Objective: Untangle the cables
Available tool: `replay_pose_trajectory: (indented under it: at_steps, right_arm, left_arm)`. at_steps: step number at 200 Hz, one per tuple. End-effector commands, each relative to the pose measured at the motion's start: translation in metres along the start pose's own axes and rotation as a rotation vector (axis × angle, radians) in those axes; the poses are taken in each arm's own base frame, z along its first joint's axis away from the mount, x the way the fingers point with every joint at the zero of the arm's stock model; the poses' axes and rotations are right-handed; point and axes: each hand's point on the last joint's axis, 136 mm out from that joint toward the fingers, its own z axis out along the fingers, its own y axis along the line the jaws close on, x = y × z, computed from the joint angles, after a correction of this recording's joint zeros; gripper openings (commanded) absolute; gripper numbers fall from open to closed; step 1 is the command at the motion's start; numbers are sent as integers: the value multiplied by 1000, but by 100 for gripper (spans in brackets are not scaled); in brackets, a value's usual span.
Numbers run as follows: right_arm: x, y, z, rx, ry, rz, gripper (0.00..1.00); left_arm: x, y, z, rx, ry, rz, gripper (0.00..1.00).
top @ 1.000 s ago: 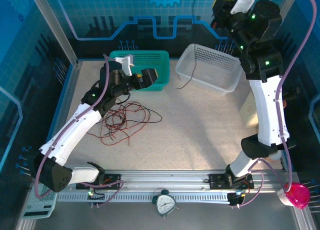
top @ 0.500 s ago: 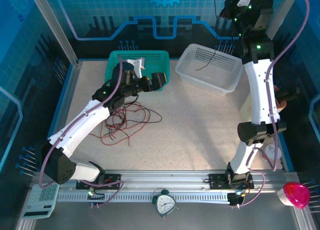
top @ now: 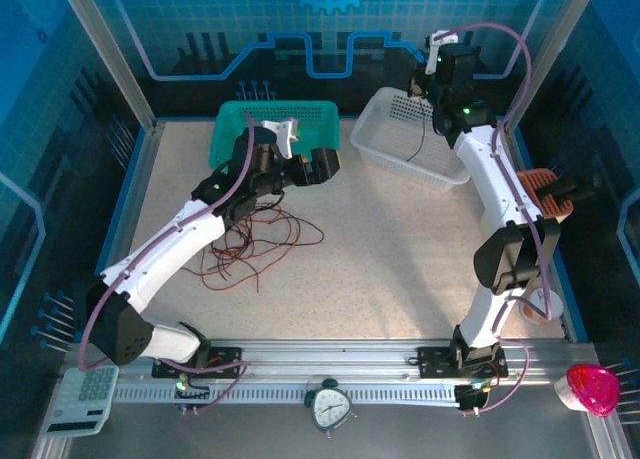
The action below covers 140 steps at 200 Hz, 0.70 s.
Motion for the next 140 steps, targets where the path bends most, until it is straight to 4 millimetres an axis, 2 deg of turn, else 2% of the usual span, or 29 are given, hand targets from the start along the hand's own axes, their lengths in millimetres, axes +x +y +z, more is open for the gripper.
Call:
replay_pose_trajectory:
  at_steps: [1,27,65,140]
  right_arm:
    - [-47,-5,-23,32,-125,-33,0]
    - [-43,7,-28,39,-126,-76,0]
    - [-18,16,-21,40,-78,-83,0]
    - [57,3,27,130,72,-163,0]
  left_arm:
    - [-6,-10,2,15,-28,19,99]
    - [-6,-10,0,8,-30,27,99]
    - [-7,-11,-1,10,-32,30,99]
    - [2,-4,4,-4,-12,27,99]
